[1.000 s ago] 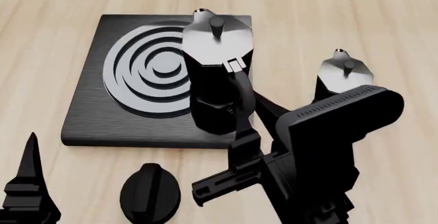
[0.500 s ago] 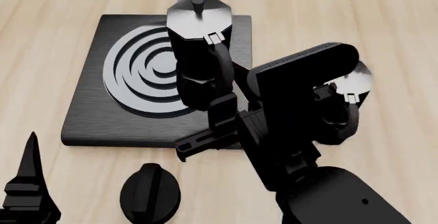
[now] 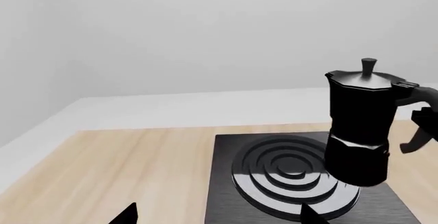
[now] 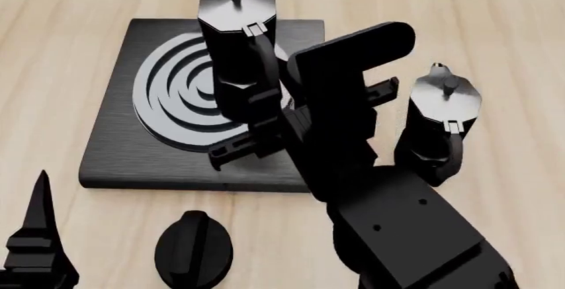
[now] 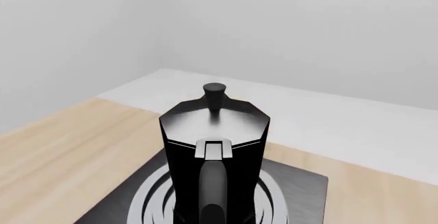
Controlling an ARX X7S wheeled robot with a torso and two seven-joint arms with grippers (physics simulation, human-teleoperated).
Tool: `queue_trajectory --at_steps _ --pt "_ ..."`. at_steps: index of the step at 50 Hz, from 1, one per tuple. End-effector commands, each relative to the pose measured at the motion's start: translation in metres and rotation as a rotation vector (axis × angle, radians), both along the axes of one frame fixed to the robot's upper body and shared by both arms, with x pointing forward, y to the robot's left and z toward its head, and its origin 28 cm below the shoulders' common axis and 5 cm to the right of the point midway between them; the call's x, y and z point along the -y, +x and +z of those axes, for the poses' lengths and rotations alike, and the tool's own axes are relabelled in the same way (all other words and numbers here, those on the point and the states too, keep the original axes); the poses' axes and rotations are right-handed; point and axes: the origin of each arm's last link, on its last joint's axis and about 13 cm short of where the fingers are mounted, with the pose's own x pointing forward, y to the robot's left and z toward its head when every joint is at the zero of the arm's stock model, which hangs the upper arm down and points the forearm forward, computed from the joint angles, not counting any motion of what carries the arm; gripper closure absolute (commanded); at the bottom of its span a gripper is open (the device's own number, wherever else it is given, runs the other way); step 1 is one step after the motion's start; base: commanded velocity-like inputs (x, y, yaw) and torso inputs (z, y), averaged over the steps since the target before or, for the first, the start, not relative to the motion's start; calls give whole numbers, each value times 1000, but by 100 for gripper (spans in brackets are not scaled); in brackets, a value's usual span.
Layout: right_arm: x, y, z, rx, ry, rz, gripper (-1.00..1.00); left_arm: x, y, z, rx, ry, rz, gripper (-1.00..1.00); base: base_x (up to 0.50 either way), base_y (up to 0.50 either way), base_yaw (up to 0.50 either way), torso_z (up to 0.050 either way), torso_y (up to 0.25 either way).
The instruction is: Put the right moka pot on the stove.
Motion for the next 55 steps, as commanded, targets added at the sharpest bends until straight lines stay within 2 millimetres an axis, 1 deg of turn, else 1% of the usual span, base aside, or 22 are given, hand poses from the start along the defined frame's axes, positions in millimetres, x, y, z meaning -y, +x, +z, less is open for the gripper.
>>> queue_trajectory --at_steps 1,12,21,24,28,43,55 --pt "-8 18 8 32 -4 9 100 0 0 -1 0 -1 -1 -100 0 0 0 0 0" --pt "-15 30 9 30 -10 12 100 0 0 0 -4 -2 -8 -100 0 0 0 1 1" --pt "-21 45 6 17 -17 10 100 0 0 0 -5 -2 -10 -100 0 0 0 0 1" --pt "-23 48 3 16 -23 13 100 0 0 -1 -5 -1 -10 -100 0 0 0 0 0" --pt "-26 52 6 21 -14 22 100 0 0 0 -4 0 -10 -100 0 0 0 0 3" --pt "-39 66 5 15 -18 49 100 0 0 0 -2 -9 -11 -100 0 0 0 1 1" --pt "-45 83 -2 -1 -15 52 100 0 0 0 -1 -4 -7 -100 0 0 0 0 1"
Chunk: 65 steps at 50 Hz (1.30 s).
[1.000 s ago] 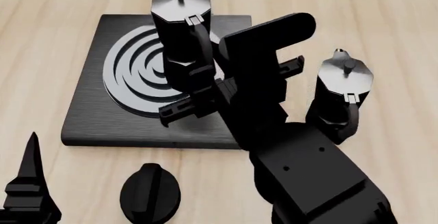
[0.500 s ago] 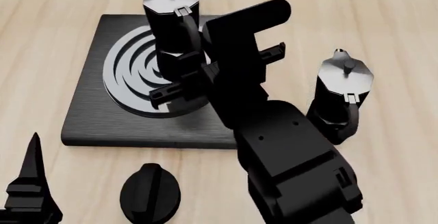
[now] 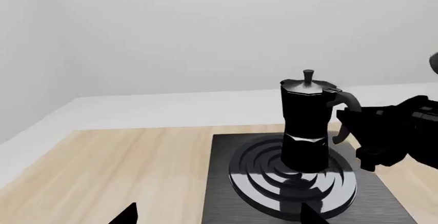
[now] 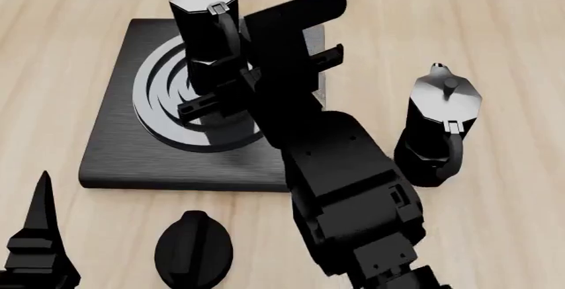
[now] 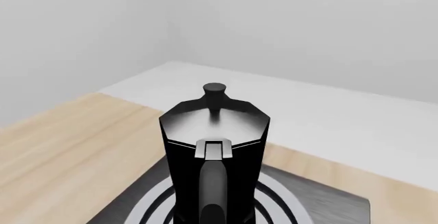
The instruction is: Put the right moka pot on the stove.
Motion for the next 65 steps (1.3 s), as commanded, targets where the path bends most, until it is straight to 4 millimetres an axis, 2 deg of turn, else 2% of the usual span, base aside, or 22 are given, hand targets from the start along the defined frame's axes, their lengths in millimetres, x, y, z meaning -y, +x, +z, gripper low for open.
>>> queue_trajectory --at_steps 1,20,37,38,45,49,58,65 --pt "-8 14 3 25 4 18 100 0 0 0 1 1 2 -100 0 0 0 0 0" --pt "-10 21 -16 -16 -15 19 100 0 0 0 1 -5 1 -100 0 0 0 0 1" --pt "-2 14 -31 -82 -49 22 100 -1 0 1 5 -10 2 -100 0 0 0 1 1" --pt "-2 14 -33 -101 -74 20 -100 -1 0 1 4 -11 2 -100 0 0 0 0 0" --pt "3 4 -28 -85 -66 26 -100 -1 0 1 4 -11 5 -100 0 0 0 0 0" --pt "8 -6 -19 -60 -52 32 -100 0 0 1 7 -1 11 -100 0 0 0 0 0" --pt "28 -49 -3 -4 -31 30 -100 0 1 0 3 4 19 -100 0 0 0 0 0" --pt "43 -75 9 35 -8 4 -100 0 1 0 -2 7 23 -100 0 0 0 0 0"
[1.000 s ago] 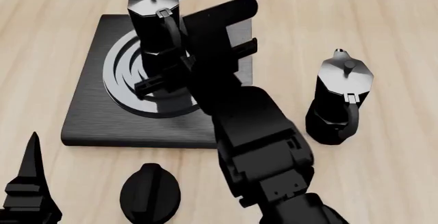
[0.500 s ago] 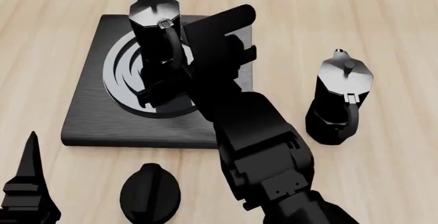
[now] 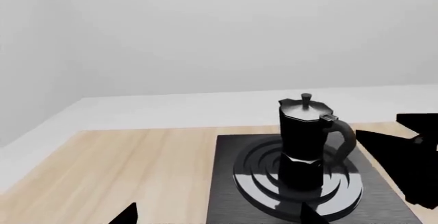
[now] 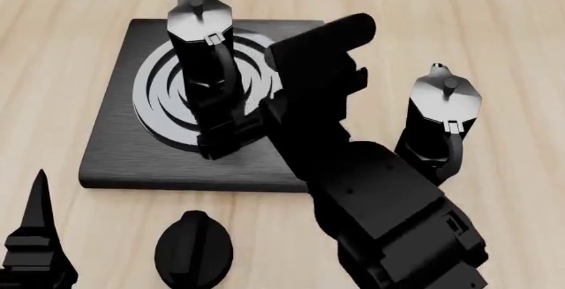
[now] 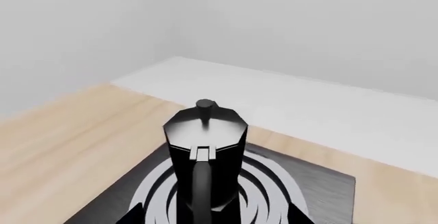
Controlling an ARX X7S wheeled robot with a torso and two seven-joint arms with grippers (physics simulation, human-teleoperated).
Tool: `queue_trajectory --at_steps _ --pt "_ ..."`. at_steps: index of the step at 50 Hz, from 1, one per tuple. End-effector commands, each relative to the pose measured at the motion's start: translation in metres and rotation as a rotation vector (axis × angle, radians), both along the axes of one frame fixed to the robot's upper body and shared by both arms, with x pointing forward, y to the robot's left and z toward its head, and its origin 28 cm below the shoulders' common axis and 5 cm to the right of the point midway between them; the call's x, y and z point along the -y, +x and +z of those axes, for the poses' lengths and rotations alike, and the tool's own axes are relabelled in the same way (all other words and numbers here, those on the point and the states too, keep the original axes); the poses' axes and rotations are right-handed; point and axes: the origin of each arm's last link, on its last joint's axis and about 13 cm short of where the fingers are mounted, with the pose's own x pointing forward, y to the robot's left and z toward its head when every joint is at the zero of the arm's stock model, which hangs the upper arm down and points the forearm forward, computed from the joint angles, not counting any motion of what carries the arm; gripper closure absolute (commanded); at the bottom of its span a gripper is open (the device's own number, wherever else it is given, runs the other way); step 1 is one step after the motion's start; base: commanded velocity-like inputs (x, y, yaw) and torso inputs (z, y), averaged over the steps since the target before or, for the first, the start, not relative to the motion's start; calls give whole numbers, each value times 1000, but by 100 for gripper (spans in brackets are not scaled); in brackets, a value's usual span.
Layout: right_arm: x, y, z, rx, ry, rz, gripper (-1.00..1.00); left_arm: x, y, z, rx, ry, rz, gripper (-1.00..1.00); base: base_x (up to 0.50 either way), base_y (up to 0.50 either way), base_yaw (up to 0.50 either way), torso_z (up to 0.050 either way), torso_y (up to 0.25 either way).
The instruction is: Put the right moka pot on the stove.
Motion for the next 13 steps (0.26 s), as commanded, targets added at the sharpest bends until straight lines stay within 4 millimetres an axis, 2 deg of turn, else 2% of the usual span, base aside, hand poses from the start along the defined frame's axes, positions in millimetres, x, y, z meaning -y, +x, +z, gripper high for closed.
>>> queue_trajectory --at_steps 1,13 --pt "21 -50 16 57 12 -4 -100 0 0 -1 -4 5 10 -100 0 0 0 0 0" --pt "39 -97 22 118 46 -21 -100 0 0 0 -7 7 9 -100 0 0 0 0 0"
